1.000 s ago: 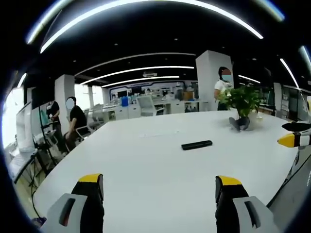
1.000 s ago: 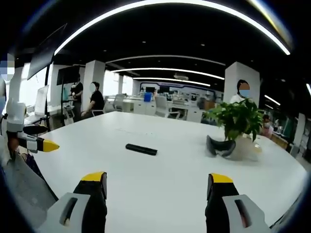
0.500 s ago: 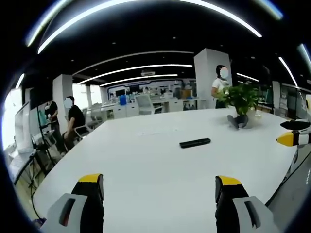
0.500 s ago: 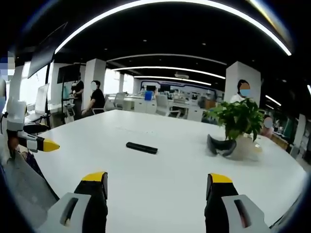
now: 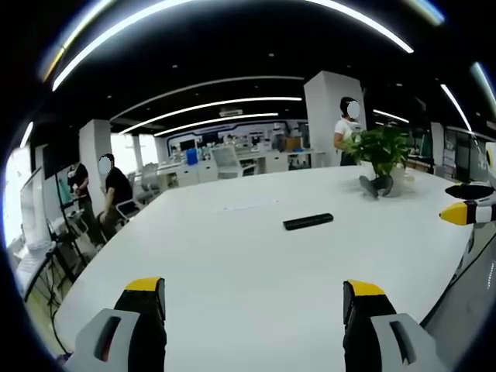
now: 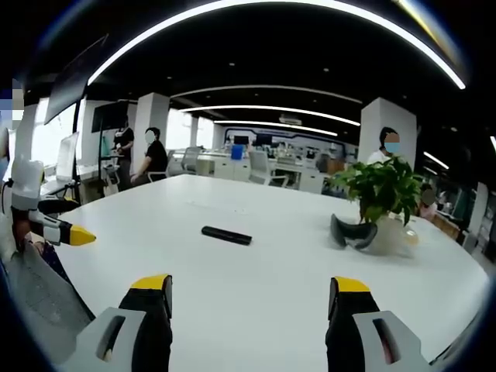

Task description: Press the specified remote control buttons in sequence, fully releasing each button before pressing the next.

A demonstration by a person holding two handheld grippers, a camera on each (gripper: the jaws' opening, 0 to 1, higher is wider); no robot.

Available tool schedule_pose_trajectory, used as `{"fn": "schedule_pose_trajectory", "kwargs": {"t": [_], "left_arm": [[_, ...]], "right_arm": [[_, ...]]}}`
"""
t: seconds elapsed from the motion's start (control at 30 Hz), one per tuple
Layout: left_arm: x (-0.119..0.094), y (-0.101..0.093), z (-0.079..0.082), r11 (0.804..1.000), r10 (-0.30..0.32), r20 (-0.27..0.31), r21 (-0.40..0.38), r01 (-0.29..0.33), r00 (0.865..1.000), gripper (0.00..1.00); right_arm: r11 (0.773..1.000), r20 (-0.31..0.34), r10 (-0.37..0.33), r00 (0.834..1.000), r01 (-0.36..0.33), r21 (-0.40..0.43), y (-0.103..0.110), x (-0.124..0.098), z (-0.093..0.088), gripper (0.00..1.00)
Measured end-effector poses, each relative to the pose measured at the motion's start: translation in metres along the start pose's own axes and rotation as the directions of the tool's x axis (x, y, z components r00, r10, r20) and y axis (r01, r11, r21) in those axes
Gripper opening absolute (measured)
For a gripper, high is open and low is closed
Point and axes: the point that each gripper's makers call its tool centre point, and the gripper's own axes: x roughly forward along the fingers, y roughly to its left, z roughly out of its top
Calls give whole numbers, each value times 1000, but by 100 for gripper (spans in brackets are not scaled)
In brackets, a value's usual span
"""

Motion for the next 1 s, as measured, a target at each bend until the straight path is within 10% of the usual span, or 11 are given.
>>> {"fn": "schedule_pose_trajectory", "kwargs": {"t": [0.57,1.0], "left_arm": [[12,-12,13,996,-70,-4,59,70,998,98],[69,-28,78,962,-201,52,198,187,978,98]], "right_arm": [[1000,4,2,1000,-2,4,-1,0,1,81],[1000,-11,13,1000,-13,-5,1,1,-2,81]]}}
